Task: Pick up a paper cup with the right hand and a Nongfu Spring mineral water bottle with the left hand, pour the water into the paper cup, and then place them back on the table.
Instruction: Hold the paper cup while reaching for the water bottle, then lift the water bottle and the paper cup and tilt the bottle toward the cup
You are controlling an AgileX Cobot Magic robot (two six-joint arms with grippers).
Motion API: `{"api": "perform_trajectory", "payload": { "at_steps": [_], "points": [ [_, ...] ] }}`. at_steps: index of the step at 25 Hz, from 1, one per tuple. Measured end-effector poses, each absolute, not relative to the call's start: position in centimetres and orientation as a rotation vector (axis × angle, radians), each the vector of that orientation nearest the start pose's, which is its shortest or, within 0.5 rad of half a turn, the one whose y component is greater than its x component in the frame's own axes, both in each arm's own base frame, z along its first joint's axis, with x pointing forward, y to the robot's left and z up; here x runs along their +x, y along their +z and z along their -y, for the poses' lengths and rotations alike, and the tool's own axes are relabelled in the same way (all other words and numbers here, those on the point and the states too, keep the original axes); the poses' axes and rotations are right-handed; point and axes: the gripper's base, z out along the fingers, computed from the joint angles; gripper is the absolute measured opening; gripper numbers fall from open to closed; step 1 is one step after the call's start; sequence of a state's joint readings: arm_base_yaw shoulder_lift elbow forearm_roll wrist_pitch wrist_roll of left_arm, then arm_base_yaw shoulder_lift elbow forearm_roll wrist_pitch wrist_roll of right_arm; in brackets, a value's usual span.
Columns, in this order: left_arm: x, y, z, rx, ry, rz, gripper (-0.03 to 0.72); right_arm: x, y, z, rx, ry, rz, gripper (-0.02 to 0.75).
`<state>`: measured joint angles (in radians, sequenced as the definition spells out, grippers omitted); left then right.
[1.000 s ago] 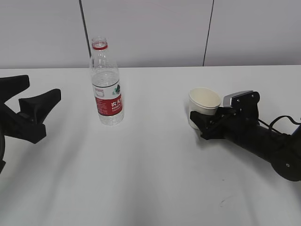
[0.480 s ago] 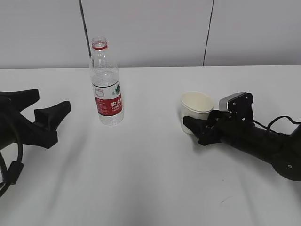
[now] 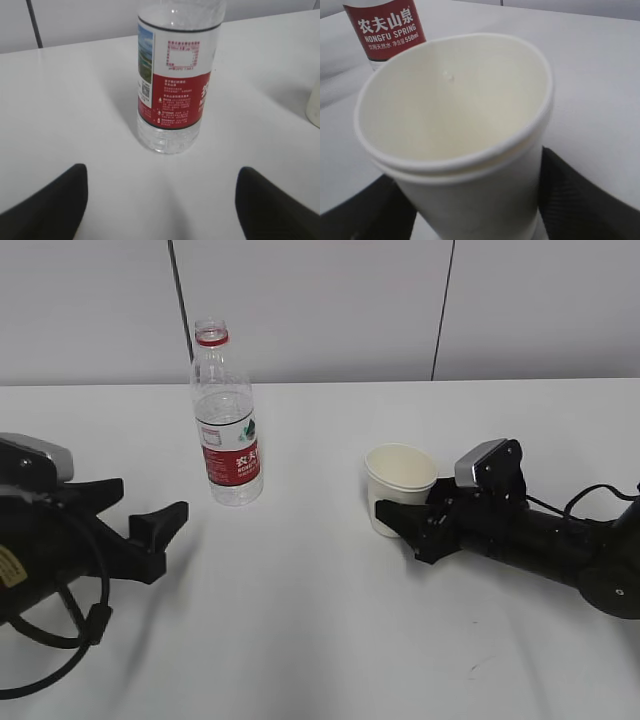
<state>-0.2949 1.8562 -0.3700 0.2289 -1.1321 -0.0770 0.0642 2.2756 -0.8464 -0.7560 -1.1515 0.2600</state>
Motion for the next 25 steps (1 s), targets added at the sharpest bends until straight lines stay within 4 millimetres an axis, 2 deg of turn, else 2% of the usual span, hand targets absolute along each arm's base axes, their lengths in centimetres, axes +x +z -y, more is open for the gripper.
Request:
{"api": "perform_trajectory", "payload": {
  "at_steps": [3,8,17,25],
  "points": [
    [26.3,10.7,10.1,0.460,-0.394,-1.809,0.543,35.3,5.1,-8.0,-0.618,0.613,-1.759,0.501],
    [29.0,10.8,11.1,0.469,-0.406,-1.742,0.543,35.2,5.1,-8.1,-0.634,0.622,-1.758,0.501],
    [32.4,10.9,13.7,0.473,-0.485,-1.665,0.543,35.2,5.1,-8.1,-0.639,0.625,-1.757,0.501],
    [36.4,10.2,15.1,0.449,-0.482,-1.597,0.543,35.0,5.1,-8.3,-0.661,0.639,-1.755,0.501]
  ]
}}
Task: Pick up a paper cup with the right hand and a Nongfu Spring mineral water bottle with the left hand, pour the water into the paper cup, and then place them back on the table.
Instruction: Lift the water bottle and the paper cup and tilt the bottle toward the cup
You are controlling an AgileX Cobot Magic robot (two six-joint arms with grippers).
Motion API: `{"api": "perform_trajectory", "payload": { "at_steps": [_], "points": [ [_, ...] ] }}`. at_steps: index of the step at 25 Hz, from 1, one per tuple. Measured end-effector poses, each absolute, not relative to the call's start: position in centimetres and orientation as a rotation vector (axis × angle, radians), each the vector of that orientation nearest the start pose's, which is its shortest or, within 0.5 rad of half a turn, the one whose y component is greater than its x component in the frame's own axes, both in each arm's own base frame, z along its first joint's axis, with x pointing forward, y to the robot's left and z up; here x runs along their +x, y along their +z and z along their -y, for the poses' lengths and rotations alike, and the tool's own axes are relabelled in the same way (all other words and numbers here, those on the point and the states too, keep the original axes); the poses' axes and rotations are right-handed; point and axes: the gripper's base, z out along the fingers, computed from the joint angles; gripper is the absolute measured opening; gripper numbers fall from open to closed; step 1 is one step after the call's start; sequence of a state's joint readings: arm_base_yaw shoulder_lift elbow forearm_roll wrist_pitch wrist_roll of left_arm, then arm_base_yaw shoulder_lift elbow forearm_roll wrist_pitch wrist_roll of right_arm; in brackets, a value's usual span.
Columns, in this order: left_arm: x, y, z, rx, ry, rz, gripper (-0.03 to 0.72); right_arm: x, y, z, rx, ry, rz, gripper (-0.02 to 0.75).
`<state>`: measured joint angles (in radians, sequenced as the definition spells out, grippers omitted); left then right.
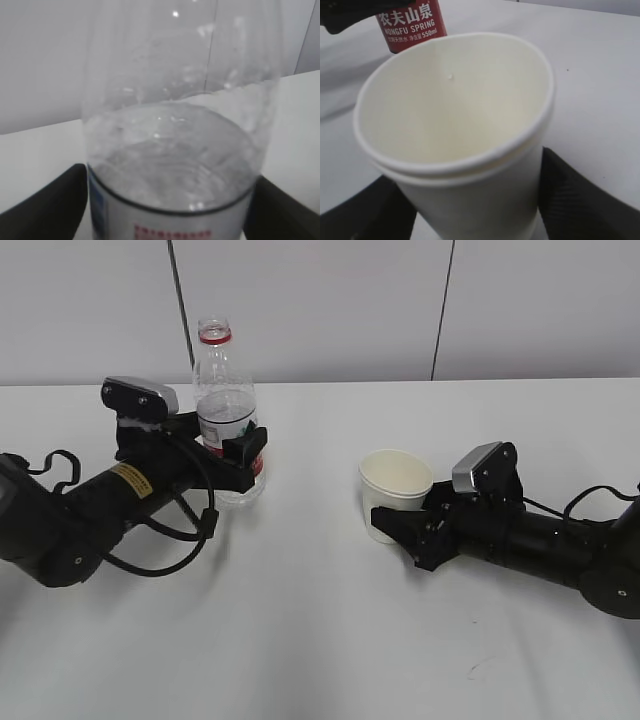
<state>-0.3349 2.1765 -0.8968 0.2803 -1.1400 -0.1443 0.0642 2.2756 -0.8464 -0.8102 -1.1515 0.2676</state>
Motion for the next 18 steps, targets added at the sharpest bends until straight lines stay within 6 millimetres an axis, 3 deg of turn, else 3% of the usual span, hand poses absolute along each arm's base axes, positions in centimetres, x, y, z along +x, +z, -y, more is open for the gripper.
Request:
{"api": "perform_trajectory", "payload": {
  "at_steps": [5,13,18],
  "points": [
    [37.70,9.83,15.54,0.446,-0.481,-1.575,0.533,35.01,5.08,-8.30,-0.663,0.640,-1.753,0.501],
    [37.75,9.89,15.61,0.445,-0.486,-1.572,0.358,34.95,5.07,-8.35,-0.663,0.654,-1.757,0.501],
    [37.75,9.89,15.61,0.445,-0.486,-1.572,0.343,34.77,5.08,-8.72,-0.707,0.677,-1.748,0.501]
  ]
}}
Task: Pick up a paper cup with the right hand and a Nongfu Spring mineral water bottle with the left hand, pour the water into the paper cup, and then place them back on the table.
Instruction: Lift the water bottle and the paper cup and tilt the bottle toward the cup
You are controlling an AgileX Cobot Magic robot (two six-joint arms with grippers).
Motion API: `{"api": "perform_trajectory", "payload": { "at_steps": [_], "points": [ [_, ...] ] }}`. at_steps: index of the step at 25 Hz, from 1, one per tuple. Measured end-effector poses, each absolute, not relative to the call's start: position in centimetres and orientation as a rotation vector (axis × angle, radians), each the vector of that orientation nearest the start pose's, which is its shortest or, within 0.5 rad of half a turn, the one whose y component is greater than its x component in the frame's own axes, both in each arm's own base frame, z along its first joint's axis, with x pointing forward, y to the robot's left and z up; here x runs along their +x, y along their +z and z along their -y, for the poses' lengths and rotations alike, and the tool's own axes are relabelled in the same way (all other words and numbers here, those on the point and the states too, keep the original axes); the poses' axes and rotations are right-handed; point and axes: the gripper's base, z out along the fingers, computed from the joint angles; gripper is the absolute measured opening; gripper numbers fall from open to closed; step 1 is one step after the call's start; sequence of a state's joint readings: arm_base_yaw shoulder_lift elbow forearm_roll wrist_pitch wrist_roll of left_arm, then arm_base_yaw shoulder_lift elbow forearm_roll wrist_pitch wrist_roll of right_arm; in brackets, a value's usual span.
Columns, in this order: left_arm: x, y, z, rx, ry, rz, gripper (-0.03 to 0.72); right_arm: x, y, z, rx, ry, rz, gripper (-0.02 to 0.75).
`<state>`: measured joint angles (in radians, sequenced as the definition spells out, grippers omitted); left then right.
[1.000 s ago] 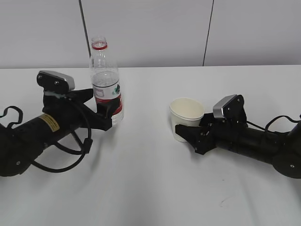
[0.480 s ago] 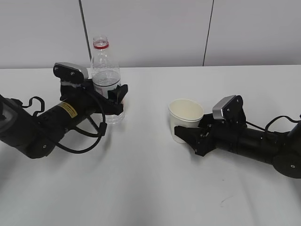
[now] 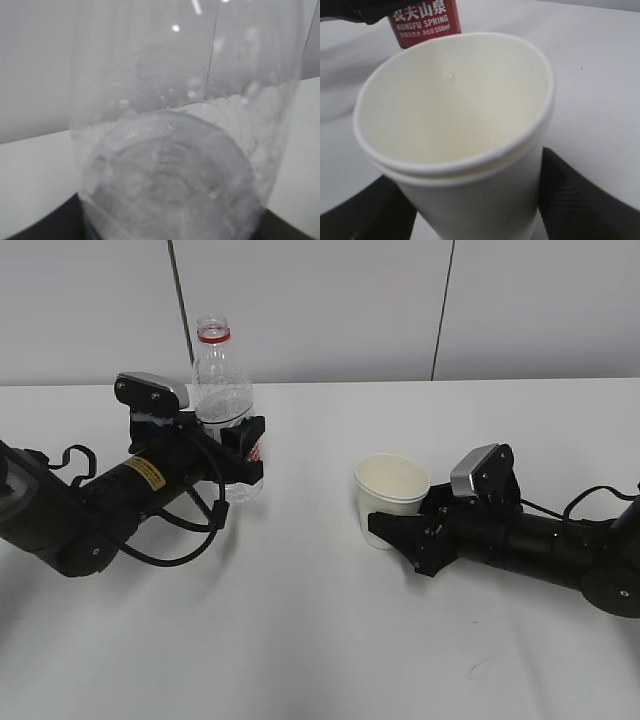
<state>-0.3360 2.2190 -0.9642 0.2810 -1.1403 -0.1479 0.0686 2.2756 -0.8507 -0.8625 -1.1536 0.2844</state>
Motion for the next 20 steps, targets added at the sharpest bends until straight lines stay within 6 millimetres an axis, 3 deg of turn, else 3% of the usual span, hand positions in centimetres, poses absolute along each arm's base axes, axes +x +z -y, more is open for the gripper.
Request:
{"api": "perform_trajectory", "payload": {
  "at_steps": [5,13,20],
  "points": [
    [37.7,10.0,15.7,0.515,-0.420,-1.542,0.341,33.8,5.2,-10.8,-0.824,0.766,-1.724,0.501],
    [37.8,12.2,15.5,0.705,-0.215,-1.536,0.333,33.8,8.7,-15.1,-0.932,0.847,-1.596,0.501],
    [37.6,14.1,15.4,0.926,-0.006,-1.455,0.333,34.8,9.7,-15.8,-0.888,0.900,-1.592,0.501]
  ]
}}
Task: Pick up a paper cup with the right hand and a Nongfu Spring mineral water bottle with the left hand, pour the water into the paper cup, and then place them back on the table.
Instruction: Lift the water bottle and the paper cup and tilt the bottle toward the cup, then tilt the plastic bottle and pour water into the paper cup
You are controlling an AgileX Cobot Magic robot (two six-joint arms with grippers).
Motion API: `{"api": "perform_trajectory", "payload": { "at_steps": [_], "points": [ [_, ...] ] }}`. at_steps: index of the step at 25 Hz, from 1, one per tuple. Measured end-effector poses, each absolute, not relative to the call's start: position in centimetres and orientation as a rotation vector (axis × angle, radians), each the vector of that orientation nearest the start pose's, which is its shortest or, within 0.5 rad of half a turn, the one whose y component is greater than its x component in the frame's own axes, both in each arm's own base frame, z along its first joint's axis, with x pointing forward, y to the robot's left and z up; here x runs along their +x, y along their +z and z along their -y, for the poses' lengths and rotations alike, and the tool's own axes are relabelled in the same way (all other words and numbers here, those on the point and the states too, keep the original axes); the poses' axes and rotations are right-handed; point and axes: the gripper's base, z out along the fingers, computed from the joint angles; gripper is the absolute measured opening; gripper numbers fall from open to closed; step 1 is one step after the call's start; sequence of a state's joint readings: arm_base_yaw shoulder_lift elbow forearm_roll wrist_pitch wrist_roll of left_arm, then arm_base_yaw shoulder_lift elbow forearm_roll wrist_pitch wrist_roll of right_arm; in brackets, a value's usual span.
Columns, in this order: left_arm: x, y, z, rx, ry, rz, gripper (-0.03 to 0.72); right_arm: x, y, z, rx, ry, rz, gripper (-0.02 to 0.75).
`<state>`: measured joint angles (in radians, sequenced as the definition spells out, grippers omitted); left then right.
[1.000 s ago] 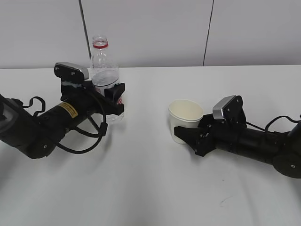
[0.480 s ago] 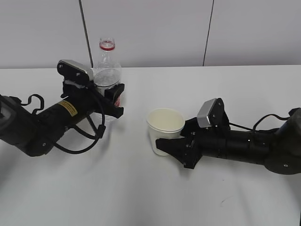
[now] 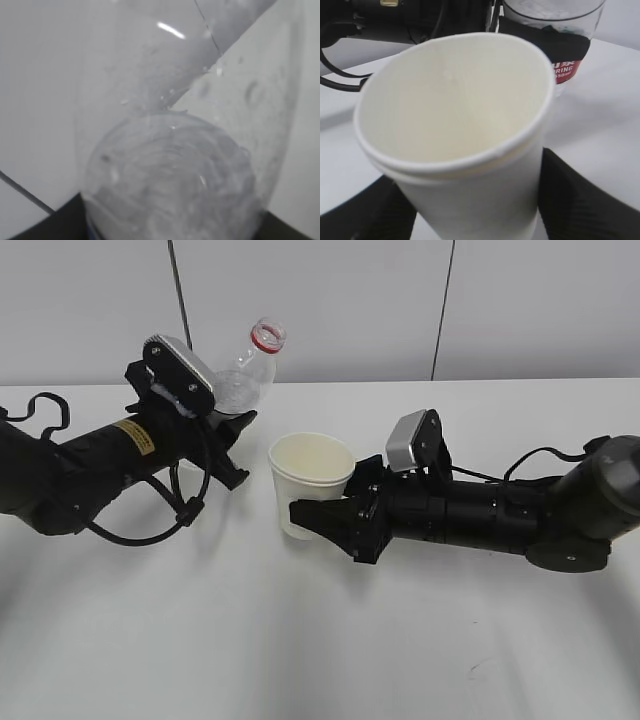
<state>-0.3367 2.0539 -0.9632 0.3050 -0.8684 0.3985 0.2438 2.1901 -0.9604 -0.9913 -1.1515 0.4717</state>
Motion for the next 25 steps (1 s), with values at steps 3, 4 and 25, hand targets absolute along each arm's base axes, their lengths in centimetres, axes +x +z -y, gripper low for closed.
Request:
{"api": "perform_trajectory", "payload": {
  "at_steps": [3,4,25],
  "points": [
    [37.55,14.29,15.37,0.991,0.039,-1.447,0.333,34.91,9.65,-15.82,-0.885,0.899,-1.600,0.501],
    [37.52,14.39,15.37,1.012,0.055,-1.439,0.333,34.92,9.60,-15.81,-0.885,0.896,-1.606,0.501],
    [37.56,14.80,15.33,1.321,0.416,-1.155,0.332,35.47,9.03,-15.39,-0.840,0.823,-1.692,0.501]
  ]
}}
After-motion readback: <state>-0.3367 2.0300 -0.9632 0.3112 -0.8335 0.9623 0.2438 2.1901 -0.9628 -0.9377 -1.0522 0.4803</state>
